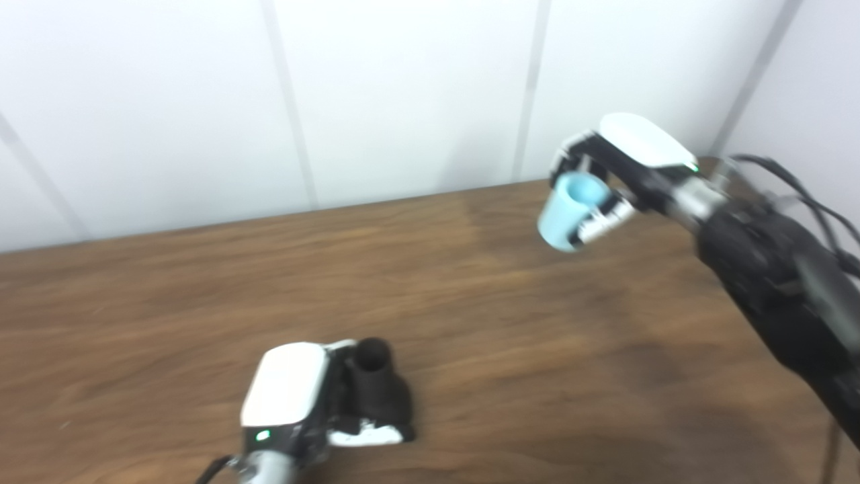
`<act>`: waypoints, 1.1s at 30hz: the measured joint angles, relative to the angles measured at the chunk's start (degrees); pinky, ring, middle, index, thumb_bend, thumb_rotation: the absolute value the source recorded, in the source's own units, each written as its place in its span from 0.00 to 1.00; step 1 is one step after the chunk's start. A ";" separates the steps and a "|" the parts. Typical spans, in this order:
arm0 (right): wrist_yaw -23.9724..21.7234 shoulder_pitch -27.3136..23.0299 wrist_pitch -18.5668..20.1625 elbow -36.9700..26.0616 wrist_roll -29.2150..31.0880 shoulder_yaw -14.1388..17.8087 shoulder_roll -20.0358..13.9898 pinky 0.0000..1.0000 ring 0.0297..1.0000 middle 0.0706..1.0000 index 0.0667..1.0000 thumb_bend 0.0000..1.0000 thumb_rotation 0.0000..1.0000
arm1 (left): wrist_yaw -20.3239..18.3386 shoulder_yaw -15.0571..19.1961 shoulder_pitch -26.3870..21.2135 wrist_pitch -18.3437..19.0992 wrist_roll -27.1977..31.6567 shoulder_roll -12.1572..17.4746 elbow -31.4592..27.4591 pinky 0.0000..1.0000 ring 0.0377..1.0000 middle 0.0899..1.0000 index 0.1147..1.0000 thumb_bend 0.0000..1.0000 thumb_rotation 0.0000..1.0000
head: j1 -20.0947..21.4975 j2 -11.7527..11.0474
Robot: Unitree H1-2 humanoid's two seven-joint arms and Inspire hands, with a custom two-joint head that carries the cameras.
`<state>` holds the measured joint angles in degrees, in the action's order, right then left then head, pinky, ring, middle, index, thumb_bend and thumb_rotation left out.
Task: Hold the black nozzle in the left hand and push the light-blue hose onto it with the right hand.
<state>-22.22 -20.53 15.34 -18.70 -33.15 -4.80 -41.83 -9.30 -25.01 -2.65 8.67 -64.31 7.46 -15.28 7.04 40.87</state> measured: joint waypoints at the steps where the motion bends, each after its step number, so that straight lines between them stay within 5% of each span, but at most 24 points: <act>1: -0.52 0.65 0.24 -1.21 0.14 0.04 0.34 0.43 0.39 0.46 0.46 0.52 0.00 | 0.13 -0.14 -0.04 0.24 -0.52 -0.20 0.14 0.71 0.59 0.41 0.43 0.52 0.00 | -0.01 0.00; 8: -1.87 4.29 0.22 -6.85 0.92 0.43 2.80 0.44 0.38 0.46 0.48 0.52 0.00 | 0.46 -1.20 -0.05 1.90 -1.71 -1.32 0.38 0.74 0.60 0.42 0.43 0.52 0.00 | -4.49 0.35; 11: -1.98 5.60 0.10 -9.96 1.36 0.43 4.89 0.37 0.37 0.47 0.48 0.52 0.00 | 0.45 -1.53 -0.12 2.29 -1.89 -1.49 0.43 0.74 0.61 0.42 0.43 0.52 0.00 | -4.93 0.53; 29: -2.31 6.40 -0.66 -17.36 2.35 -0.83 16.23 0.29 0.35 0.48 0.47 0.51 0.00 | 0.96 -3.22 -0.18 4.02 -3.43 -2.46 0.65 0.70 0.56 0.40 0.43 0.52 0.00 | -5.72 1.76; 33: -2.95 6.39 0.48 -19.68 2.03 -1.44 18.03 0.36 0.38 0.47 0.46 0.52 0.00 | 1.26 -3.51 -0.17 4.08 -3.78 -2.74 0.71 0.68 0.55 0.40 0.43 0.52 0.00 | -5.90 1.85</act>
<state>-25.18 -14.14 15.82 -38.38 -31.12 -6.24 -23.80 -8.04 -28.52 -2.83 12.76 -68.08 4.71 -14.57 1.14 42.71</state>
